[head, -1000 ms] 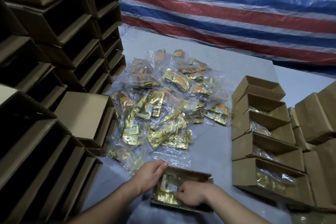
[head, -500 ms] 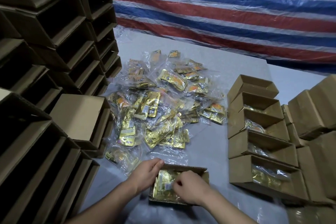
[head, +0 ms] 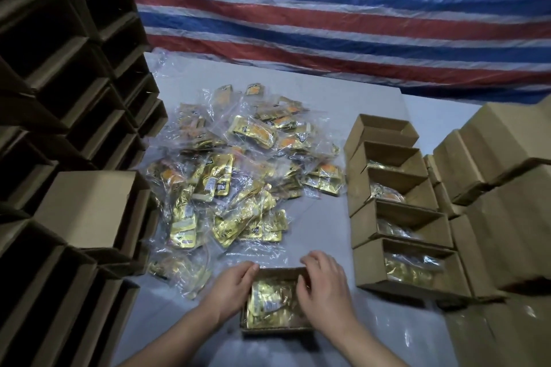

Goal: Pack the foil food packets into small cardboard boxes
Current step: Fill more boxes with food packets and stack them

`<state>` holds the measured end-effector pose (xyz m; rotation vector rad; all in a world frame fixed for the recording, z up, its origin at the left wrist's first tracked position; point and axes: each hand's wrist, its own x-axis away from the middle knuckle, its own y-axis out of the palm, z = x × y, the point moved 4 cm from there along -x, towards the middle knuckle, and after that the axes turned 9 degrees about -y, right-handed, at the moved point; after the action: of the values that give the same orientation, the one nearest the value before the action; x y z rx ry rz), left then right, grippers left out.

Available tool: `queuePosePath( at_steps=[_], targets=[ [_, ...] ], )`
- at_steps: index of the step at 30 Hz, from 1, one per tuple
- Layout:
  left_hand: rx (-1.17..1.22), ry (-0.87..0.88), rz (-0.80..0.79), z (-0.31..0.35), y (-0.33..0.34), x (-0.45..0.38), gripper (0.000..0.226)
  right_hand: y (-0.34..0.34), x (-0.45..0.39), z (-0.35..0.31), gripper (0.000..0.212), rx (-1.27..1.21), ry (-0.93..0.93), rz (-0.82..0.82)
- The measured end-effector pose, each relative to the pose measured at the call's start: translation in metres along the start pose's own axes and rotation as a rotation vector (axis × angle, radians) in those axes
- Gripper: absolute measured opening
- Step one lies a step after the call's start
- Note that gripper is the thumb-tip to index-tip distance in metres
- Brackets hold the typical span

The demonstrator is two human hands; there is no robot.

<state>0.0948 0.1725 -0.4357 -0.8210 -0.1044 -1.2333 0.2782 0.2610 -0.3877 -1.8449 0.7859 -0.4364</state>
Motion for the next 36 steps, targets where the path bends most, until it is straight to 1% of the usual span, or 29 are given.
queuePosePath(
  at_steps=[2, 4, 6, 9, 12, 16, 22, 26, 32, 34, 36],
  targets=[
    [-0.018, 0.018, -0.02, 0.008, 0.008, 0.0, 0.029, -0.001, 0.006, 0.018, 0.053, 0.019, 0.159, -0.084],
    [-0.023, 0.027, -0.045, 0.015, 0.016, -0.002, 0.029, 0.005, 0.016, 0.034, 0.064, -0.051, 0.277, -0.173],
    [-0.018, 0.024, -0.062, 0.02, 0.024, -0.004, 0.029, 0.01, 0.025, 0.042, 0.063, -0.103, 0.315, -0.19],
    [0.007, -0.004, -0.058, 0.027, 0.039, -0.007, 0.022, 0.009, 0.04, 0.054, 0.058, -0.113, 0.355, -0.148],
    [0.022, -0.093, -0.065, 0.028, 0.055, -0.009, 0.036, 0.006, 0.052, 0.065, 0.055, -0.081, 0.385, -0.116],
    [-0.023, -0.198, -0.145, 0.03, 0.079, -0.009, 0.058, 0.0, 0.066, 0.077, 0.054, -0.067, 0.42, -0.094],
    [-0.002, -0.221, -0.223, 0.044, 0.107, -0.006, 0.073, -0.014, 0.091, 0.098, 0.05, -0.099, 0.461, -0.041],
    [-0.002, -0.221, -0.23, 0.06, 0.131, -0.001, 0.077, -0.023, 0.113, 0.116, 0.058, -0.123, 0.554, -0.01],
    [0.113, -0.229, -0.244, 0.088, 0.173, 0.011, 0.081, -0.043, 0.142, 0.151, 0.075, -0.165, 0.75, 0.055],
    [0.139, -0.228, -0.247, 0.098, 0.185, 0.013, 0.081, -0.053, 0.146, 0.163, 0.076, -0.158, 0.8, 0.071],
    [0.146, -0.219, -0.254, 0.109, 0.197, 0.014, 0.082, -0.062, 0.147, 0.175, 0.071, -0.116, 0.842, 0.064]
  ],
)
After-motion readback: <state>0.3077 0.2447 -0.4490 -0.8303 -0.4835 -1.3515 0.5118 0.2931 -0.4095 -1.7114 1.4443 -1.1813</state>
